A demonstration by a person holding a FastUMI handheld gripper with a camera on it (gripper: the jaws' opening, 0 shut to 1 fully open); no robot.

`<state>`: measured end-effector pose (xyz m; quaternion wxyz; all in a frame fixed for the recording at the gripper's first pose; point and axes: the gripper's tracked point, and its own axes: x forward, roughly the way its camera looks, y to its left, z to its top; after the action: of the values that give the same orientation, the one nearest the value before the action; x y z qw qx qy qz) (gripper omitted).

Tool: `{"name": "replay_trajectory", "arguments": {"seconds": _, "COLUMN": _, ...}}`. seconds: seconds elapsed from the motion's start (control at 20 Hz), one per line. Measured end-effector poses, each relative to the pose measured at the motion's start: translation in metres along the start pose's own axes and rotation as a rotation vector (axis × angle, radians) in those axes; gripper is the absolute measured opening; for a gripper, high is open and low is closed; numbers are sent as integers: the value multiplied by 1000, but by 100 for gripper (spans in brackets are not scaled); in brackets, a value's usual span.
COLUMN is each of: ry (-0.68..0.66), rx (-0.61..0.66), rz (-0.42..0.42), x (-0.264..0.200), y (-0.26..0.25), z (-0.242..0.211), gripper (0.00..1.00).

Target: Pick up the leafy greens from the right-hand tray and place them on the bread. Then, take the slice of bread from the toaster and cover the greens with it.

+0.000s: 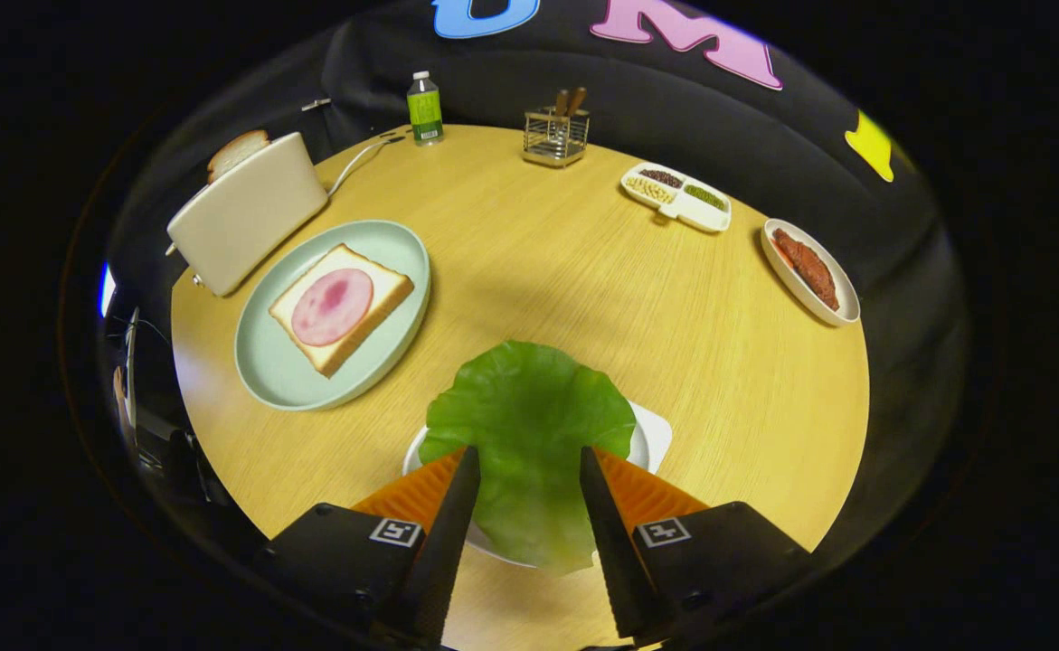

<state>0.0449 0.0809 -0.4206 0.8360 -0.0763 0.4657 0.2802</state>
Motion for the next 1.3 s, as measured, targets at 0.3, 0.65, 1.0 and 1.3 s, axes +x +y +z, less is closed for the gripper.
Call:
{"name": "replay_trajectory", "arguments": {"seconds": 0.3, "ry": 49, "rx": 107, "rz": -5, "x": -3, "y": -17, "z": -22, "gripper": 32}}
{"name": "replay_trajectory", "arguments": {"seconds": 0.65, "ry": -33, "rx": 79, "rz": -86, "x": -29, "y": -23, "z": -19, "gripper": 6}}
{"name": "replay_trajectory", "arguments": {"seconds": 1.0, "ry": -283, "rx": 94, "rz": 15, "x": -100, "y": 51, "z": 72, "gripper": 5}}
{"name": "replay_trajectory", "arguments": {"seconds": 1.3, "ry": -276, "rx": 56, "rz": 116, "x": -87, "y": 122, "z": 113, "gripper": 5}}
